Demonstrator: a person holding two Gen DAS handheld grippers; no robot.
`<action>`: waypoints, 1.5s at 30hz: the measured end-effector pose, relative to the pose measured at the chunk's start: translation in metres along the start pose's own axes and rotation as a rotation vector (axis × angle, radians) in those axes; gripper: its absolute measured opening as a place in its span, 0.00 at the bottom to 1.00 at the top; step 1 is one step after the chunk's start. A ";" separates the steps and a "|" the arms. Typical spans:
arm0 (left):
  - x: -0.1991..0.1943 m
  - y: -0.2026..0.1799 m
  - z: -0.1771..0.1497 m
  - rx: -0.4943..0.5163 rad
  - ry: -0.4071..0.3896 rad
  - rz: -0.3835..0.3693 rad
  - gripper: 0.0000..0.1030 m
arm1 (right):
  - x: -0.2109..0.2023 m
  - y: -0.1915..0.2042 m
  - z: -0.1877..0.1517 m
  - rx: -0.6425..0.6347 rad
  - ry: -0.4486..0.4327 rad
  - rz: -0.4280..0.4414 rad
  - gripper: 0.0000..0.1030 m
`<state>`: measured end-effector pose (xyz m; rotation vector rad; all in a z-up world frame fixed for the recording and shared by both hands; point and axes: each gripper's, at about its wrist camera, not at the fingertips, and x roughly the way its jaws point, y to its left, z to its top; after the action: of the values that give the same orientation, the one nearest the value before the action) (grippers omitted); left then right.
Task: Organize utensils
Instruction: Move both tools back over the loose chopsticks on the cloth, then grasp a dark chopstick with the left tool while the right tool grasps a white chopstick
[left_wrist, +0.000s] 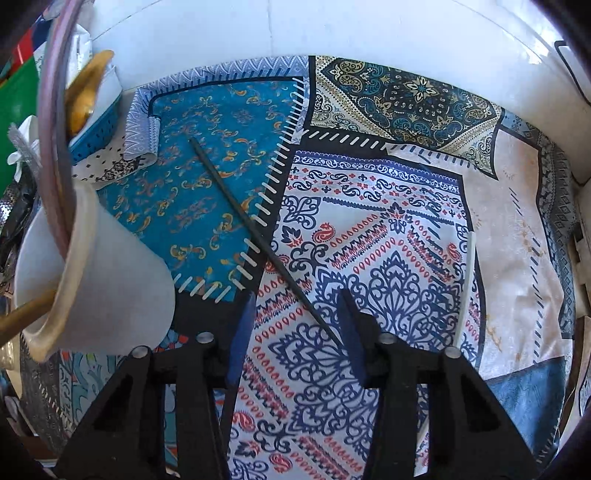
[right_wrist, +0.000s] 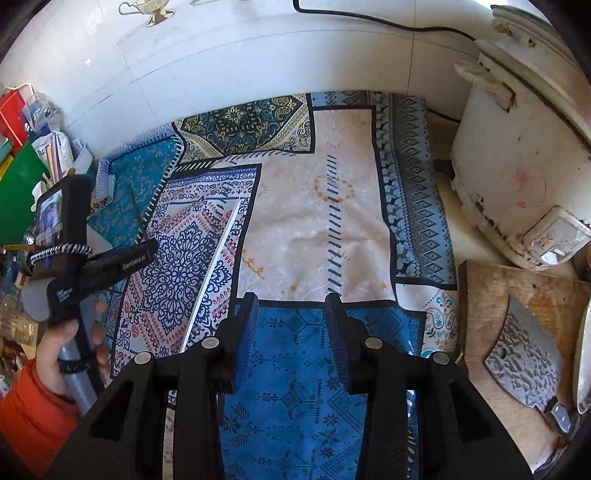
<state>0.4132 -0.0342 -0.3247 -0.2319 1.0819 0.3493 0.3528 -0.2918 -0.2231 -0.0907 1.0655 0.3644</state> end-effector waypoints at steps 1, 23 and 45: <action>0.006 0.001 0.002 -0.001 0.020 -0.009 0.29 | 0.001 0.001 -0.001 -0.001 0.004 0.005 0.33; -0.029 0.035 -0.064 0.280 0.146 -0.196 0.02 | 0.040 0.055 -0.001 -0.080 0.101 0.091 0.33; -0.061 0.056 -0.088 0.331 0.146 -0.258 0.10 | 0.107 0.096 -0.009 -0.192 0.211 0.068 0.09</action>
<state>0.2938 -0.0237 -0.3108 -0.1004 1.2191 -0.0810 0.3591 -0.1775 -0.3101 -0.2692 1.2419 0.5271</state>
